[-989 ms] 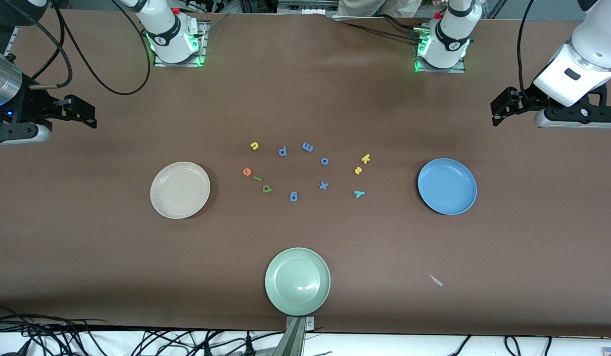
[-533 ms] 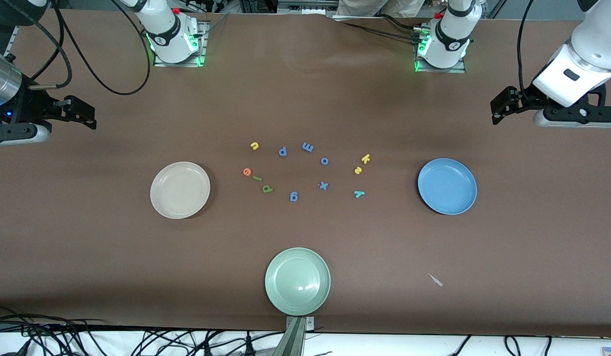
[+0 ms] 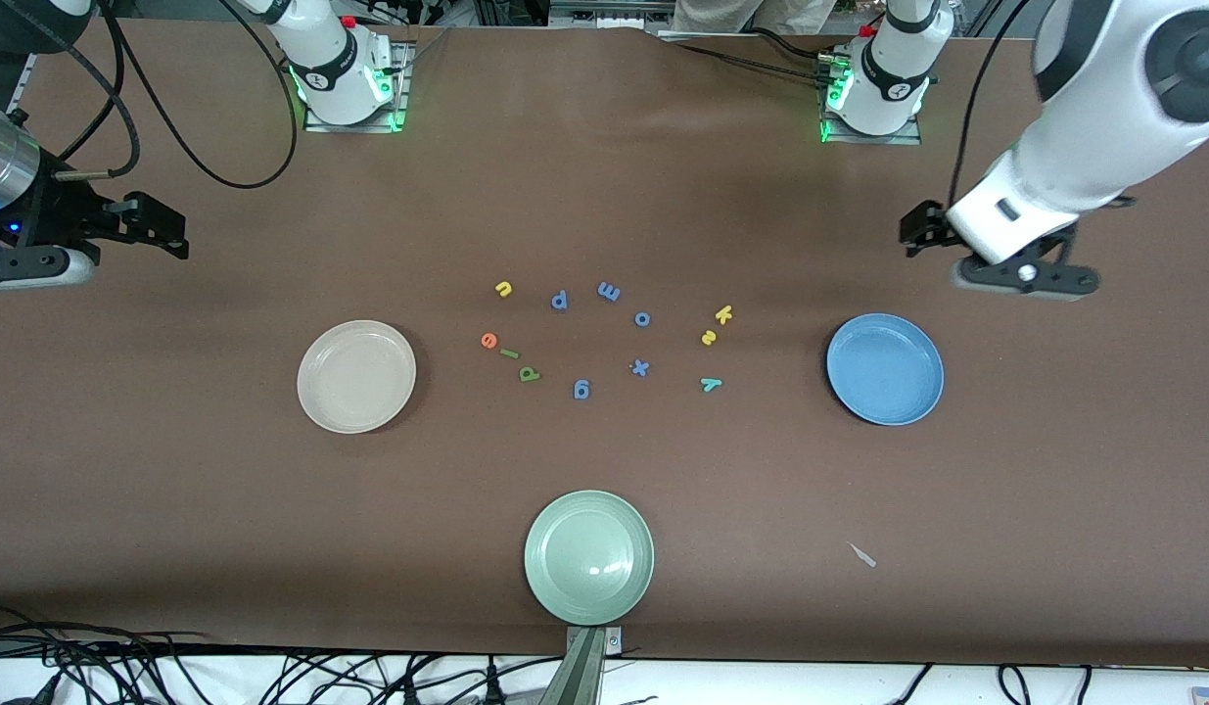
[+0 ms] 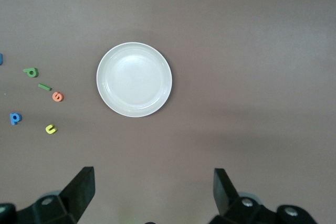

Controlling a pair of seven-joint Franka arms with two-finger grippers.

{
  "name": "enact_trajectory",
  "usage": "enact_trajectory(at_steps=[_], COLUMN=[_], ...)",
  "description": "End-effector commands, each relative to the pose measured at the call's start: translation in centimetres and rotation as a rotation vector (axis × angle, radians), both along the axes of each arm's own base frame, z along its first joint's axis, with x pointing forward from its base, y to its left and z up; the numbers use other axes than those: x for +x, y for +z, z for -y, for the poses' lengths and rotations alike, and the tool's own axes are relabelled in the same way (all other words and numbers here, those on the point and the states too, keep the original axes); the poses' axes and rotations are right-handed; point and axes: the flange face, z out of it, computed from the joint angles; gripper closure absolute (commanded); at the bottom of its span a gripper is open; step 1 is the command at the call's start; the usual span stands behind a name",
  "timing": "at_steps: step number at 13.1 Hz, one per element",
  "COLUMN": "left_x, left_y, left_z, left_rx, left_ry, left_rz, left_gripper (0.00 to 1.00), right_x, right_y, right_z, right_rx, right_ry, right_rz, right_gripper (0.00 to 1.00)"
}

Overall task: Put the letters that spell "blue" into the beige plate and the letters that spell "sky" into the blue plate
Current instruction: 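Grasp the cyan y with the left gripper while the right gripper grasps the yellow u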

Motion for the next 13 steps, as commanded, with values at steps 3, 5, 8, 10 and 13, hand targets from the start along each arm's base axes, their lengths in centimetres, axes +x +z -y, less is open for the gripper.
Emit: enact_trajectory(at_steps=[3,5,8,10,13], left_x=[3.1,4.0,5.6,5.1,4.3], left_y=[-3.6,-5.8,-12.9,-17.3,-23.5], left_z=[5.7,7.8,11.9,15.2,19.2], left_rx=[-0.043,-0.052,-0.072,-0.085,-0.057], left_ry=[-0.085,-0.125,-0.186,-0.286,-0.421], left_rz=[-0.054,-0.074,-0.041,-0.062,0.007], left_gripper=[0.0,0.0,0.0,0.0,0.0], right_x=[0.6,0.9,0.9,1.9,2.9], right_y=[-1.0,-1.9,-2.5,-5.1,-10.5], right_z=[-0.2,-1.3,-2.2,-4.3,-9.4], right_rx=[-0.01,-0.013,0.027,0.103,0.099], right_ry=[-0.003,0.016,0.038,0.029,-0.006], right_rz=[-0.01,-0.027,-0.047,-0.078,-0.071], right_gripper=[0.0,0.0,0.0,0.0,0.0])
